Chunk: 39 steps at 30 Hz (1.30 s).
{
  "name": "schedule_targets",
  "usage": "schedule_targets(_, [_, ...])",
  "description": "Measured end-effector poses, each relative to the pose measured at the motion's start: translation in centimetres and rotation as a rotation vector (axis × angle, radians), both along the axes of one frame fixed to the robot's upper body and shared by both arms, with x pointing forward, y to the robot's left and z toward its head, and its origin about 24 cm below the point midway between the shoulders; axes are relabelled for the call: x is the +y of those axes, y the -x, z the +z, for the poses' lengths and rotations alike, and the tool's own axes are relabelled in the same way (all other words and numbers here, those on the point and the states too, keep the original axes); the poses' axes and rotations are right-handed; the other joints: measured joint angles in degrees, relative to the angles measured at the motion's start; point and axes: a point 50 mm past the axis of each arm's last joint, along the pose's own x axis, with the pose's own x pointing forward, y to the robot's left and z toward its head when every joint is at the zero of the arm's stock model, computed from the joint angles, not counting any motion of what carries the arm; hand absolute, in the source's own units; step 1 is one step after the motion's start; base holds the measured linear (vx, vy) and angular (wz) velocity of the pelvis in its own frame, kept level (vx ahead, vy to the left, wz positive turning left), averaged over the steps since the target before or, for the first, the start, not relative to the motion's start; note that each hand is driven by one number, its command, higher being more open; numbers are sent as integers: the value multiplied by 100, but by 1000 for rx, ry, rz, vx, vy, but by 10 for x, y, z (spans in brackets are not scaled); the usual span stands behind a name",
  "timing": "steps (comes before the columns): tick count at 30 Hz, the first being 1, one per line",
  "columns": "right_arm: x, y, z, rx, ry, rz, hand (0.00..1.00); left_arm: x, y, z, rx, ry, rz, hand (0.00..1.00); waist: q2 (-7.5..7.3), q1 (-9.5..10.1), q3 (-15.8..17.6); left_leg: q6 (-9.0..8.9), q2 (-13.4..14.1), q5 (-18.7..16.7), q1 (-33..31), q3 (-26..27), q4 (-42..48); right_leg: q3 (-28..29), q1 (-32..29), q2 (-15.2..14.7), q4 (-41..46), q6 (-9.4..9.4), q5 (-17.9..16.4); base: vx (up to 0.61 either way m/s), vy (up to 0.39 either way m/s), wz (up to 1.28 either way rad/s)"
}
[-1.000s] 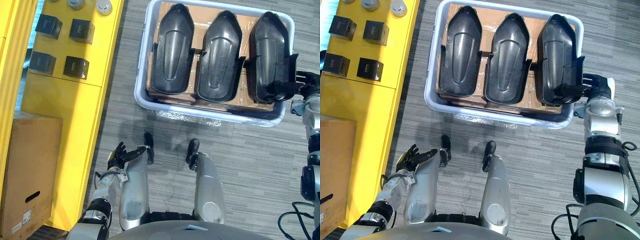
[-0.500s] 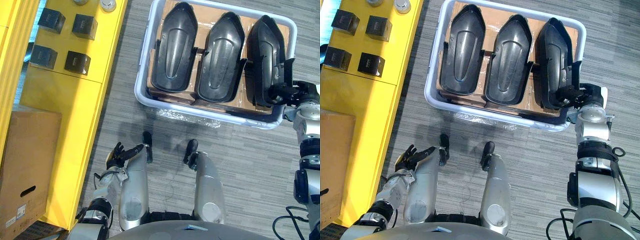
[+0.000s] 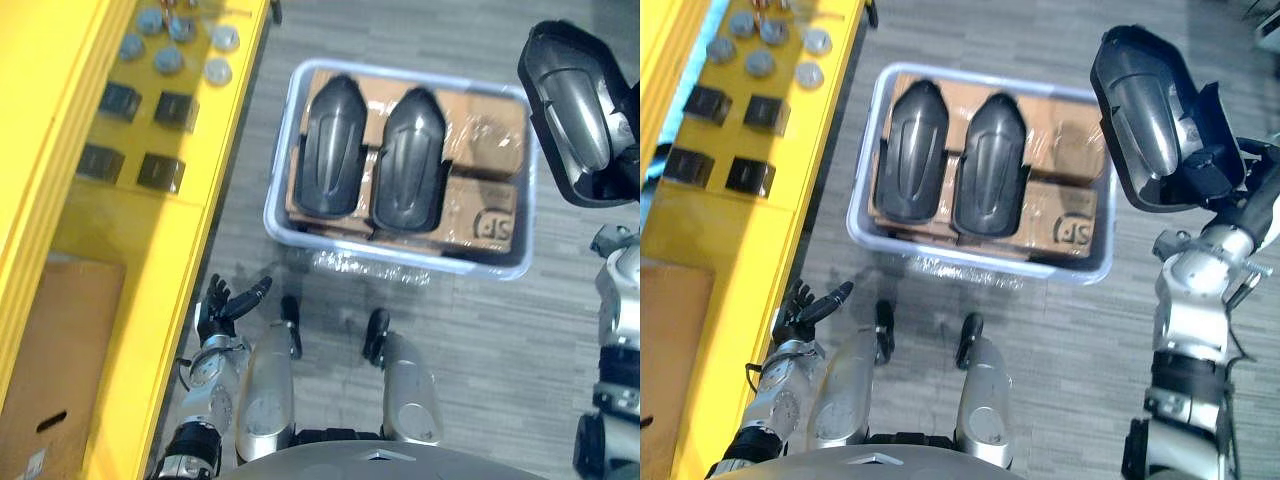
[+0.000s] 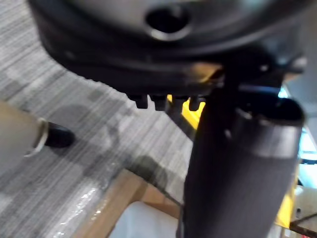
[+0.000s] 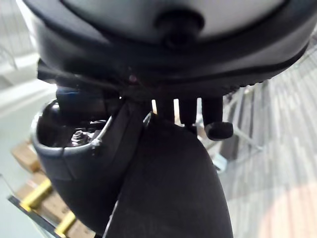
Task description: Walk over and take three plastic housings, then place them on the shelf
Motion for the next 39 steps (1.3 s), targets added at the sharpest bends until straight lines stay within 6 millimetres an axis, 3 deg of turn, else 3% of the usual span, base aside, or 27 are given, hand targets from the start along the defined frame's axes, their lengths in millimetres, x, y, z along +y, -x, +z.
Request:
schedule_targets(5, [10, 8, -8, -16, 65, -52, 0, 22, 2, 22, -12, -127, 114, 100, -35, -54, -598, -23, -9, 31, 549, 15, -504, -46, 722, 180, -944, 53, 283, 175, -3, -4])
schedule_targets(10, [19, 9, -16, -58, 48, -47, 0, 47, -8, 84, -217, -253, 242, 100, 36, -35, -896, -15, -117, 29, 996, -92, -780, -139, 1439, 254, -1728, 136, 584, 85, 14, 8])
schedule_targets(13, [26, 10, -18, -83, 87, -43, 0, 40, -16, 121, -402, -257, 194, 100, 130, 13, -1121, 5, -184, 22, 1201, -148, -889, -194, 1717, 236, -1931, 150, 672, 48, 38, 13])
schedule_targets(16, [42, 7, -8, -144, 165, 3, 0, 11, -22, 148, -604, -77, 49, 100, 210, 26, -1237, 24, -237, 29, 1360, -160, -963, -193, 1873, 200, -1985, 195, 714, 4, 18, 5])
schedule_targets(17, [45, 6, -6, -153, 184, 14, 0, 4, -24, 150, -630, -26, 8, 100, 223, 22, -1249, 27, -244, 30, 1384, -157, -967, -191, 1894, 194, -1985, 202, 721, -39, 26, -1])
schedule_targets(22, [89, -15, 8, -238, 272, 163, 0, -79, -37, 150, -645, 400, -423, 100, 255, -1, -1400, 73, -265, 56, 1481, -32, -976, -83, 1909, 165, -2000, 200, 868, -84, 34, -13])
schedule_targets(25, [111, -20, 9, -273, 321, 243, 0, -100, -43, 154, -639, 580, -516, 100, 257, -64, -1441, 123, -304, 92, 1484, 42, -974, -30, 1920, 135, -2099, 206, 975, -103, 35, -13])
schedule_targets(33, [132, -23, 3, -267, 344, 326, 0, -98, -50, 155, -647, 730, -499, 100, 274, -144, -1475, 71, -412, 299, 1571, 83, -1247, -8, 1821, 67, -2082, 197, 970, -104, 3, -2])
schedule_targets(39, [147, -27, -19, -185, 324, 417, 0, -102, -48, 159, -679, 837, -528, 100, 277, -169, -1613, 120, -426, 406, 1576, 86, -1320, -13, 1801, 80, -2108, 165, 1002, -6, -3, 0])
